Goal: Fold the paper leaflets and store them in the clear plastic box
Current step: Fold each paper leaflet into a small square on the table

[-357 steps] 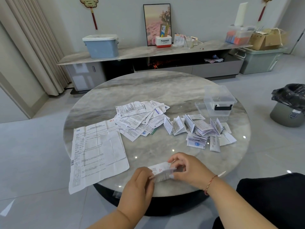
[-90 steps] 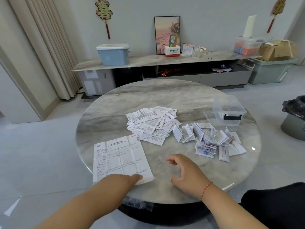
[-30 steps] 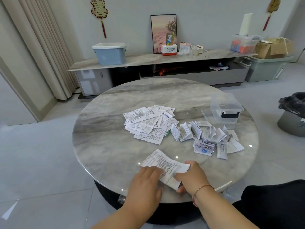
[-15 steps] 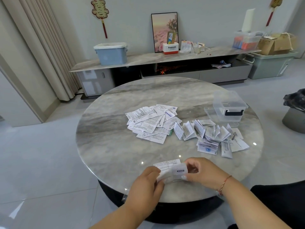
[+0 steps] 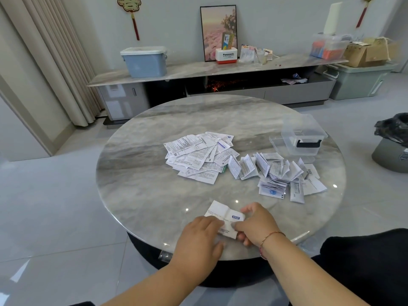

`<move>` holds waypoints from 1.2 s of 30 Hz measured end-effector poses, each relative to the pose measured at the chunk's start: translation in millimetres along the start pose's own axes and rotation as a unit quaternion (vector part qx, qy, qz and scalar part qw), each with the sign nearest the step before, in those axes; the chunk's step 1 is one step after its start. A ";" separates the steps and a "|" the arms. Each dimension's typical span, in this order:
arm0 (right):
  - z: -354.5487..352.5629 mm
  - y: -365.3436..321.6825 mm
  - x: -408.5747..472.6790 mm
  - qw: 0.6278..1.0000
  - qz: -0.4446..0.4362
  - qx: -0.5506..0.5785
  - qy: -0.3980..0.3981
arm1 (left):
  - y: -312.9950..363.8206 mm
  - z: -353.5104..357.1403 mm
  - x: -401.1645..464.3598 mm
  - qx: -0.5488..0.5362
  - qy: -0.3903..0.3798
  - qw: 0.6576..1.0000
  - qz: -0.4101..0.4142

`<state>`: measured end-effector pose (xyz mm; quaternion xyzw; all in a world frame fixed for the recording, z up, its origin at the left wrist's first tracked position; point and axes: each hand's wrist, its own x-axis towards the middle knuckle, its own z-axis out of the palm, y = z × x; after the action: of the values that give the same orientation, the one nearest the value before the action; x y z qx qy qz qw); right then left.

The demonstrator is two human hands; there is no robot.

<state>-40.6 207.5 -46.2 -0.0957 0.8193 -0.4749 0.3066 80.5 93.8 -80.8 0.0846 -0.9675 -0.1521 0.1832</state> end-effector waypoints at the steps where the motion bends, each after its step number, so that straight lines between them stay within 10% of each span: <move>1: 2.6 -1.5 -3.4 0.996 0.032 0.070 -0.035 | 0.8 0.9 0.6 0.011 -0.003 1.000 0.003; 4: 4.6 -1.4 -6.5 0.990 0.055 0.113 -0.064 | 1.1 -1.4 6.9 0.031 0.011 0.999 -0.005; 11: -36.9 -4.2 2.0 0.914 -0.254 -0.274 -0.158 | -0.1 -6.1 -1.9 -0.060 -0.003 0.996 -0.068; 18: -1.2 9.2 9.9 0.945 -0.234 -0.228 -0.004 | -1.4 -10.5 5.1 -0.111 0.026 0.981 -0.154; 29: -4.8 3.7 17.0 0.987 -0.152 -0.039 -0.029 | -18.3 -5.4 5.7 0.023 0.013 0.998 0.056; 36: -8.7 -3.3 8.6 0.892 -0.409 -0.193 -0.009 | -6.4 -21.1 23.8 0.039 0.016 0.999 -0.016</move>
<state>-53.0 208.2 -43.7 -0.4836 0.7804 -0.3905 0.0678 67.4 77.0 -56.4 0.1093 -0.9683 -0.1154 0.1928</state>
